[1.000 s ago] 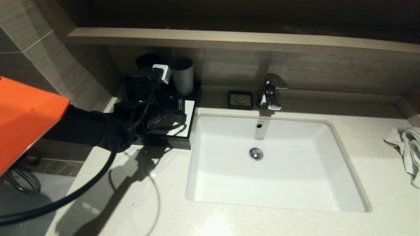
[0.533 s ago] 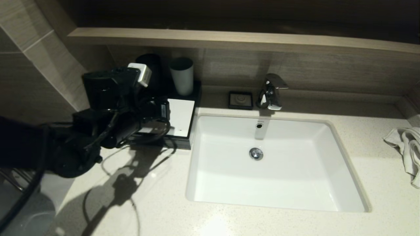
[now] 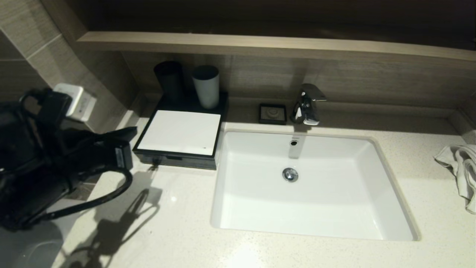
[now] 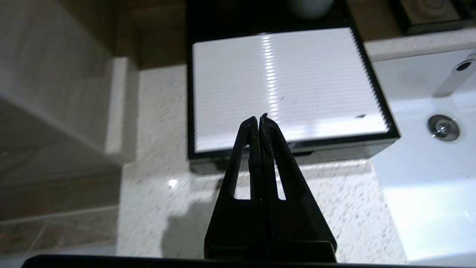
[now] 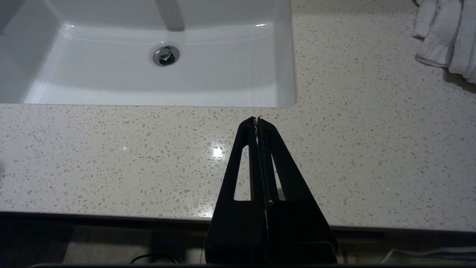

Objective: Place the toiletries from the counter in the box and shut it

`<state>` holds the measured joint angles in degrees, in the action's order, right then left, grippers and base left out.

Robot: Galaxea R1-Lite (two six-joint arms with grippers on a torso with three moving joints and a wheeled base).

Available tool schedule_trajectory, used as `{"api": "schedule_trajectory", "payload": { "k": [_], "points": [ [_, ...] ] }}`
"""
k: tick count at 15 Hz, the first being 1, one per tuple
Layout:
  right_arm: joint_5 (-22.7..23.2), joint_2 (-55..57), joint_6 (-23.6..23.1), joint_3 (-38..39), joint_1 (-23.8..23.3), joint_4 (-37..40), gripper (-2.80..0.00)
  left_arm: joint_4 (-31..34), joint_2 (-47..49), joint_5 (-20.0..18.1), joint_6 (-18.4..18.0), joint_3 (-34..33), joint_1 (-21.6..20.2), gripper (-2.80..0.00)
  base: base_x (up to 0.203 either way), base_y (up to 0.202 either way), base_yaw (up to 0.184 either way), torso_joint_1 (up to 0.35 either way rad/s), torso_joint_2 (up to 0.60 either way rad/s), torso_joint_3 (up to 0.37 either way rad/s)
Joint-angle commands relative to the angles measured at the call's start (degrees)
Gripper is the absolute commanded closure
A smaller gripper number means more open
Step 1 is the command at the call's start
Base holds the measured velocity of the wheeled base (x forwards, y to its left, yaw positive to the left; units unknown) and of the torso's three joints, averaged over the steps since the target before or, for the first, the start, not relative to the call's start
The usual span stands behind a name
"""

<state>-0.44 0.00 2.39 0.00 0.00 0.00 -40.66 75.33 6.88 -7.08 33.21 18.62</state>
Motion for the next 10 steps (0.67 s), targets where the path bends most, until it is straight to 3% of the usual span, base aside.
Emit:
{"api": "schedule_trajectory", "payload": {
  "k": [1,5,10],
  "points": [
    [0.0,0.0,0.07,0.0,0.0,0.0,0.0,2.65,-11.01,0.03,-0.17,-5.04,-3.18,0.0,0.0,0.0,0.0,0.0,0.0,0.0],
    [0.0,0.0,0.07,0.0,0.0,0.0,0.0,9.37,-22.84,0.08,-0.21,-9.69,-5.45,0.0,0.0,0.0,0.0,0.0,0.0,0.0],
    [0.0,0.0,0.01,0.0,0.0,0.0,0.0,26.38,-41.6,0.17,-0.19,-9.99,-7.98,0.0,0.0,0.0,0.0,0.0,0.0,0.0]
  ]
}}
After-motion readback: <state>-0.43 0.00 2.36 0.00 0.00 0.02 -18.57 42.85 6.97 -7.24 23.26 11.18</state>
